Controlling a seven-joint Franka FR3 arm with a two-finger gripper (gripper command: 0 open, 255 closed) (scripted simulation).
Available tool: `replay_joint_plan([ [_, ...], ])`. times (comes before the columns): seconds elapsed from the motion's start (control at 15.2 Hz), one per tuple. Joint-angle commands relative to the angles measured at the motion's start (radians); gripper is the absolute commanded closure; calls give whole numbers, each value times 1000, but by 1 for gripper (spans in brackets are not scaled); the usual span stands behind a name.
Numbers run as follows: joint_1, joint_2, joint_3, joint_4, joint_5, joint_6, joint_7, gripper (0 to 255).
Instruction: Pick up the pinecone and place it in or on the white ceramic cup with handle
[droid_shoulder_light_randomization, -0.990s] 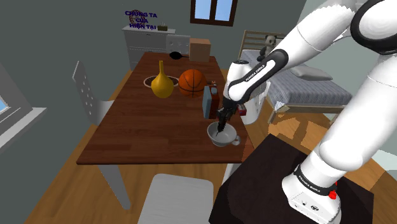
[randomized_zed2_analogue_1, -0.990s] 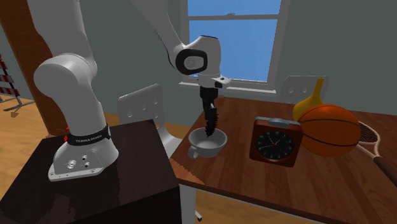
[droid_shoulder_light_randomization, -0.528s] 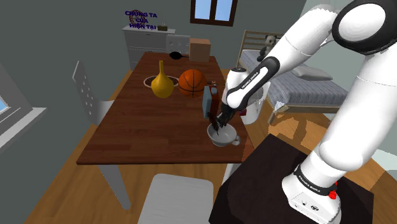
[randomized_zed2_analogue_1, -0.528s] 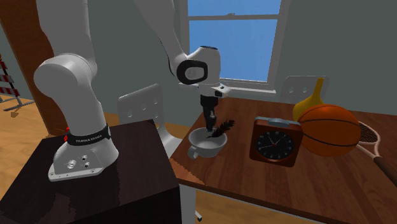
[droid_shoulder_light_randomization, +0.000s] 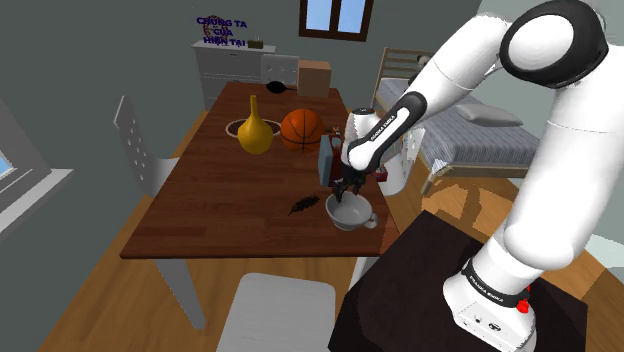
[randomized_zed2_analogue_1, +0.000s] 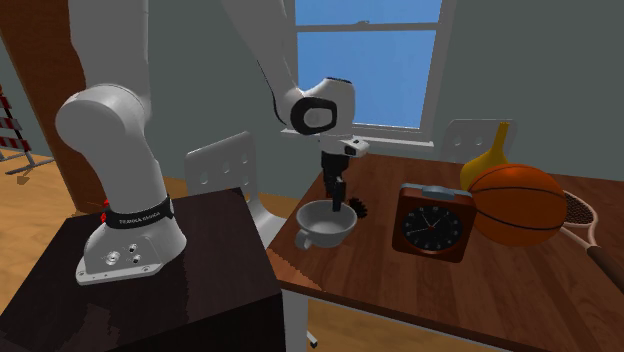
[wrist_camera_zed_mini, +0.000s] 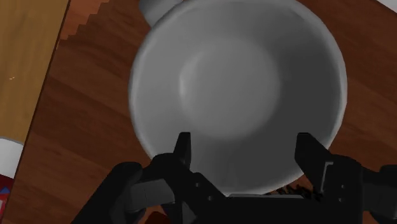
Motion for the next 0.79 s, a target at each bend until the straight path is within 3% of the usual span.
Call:
replay_joint_plan([
  [0.0,49,67,-16,159,-45,-193,93,0],
  [0.26,116,296,-27,575,-73,-590,197,0],
  [0.46,152,540,-38,979,-74,-910,237,0],
  [0.53,157,580,-41,1045,-73,-958,241,0],
  [0.73,154,578,-42,1002,-75,-917,243,0],
])
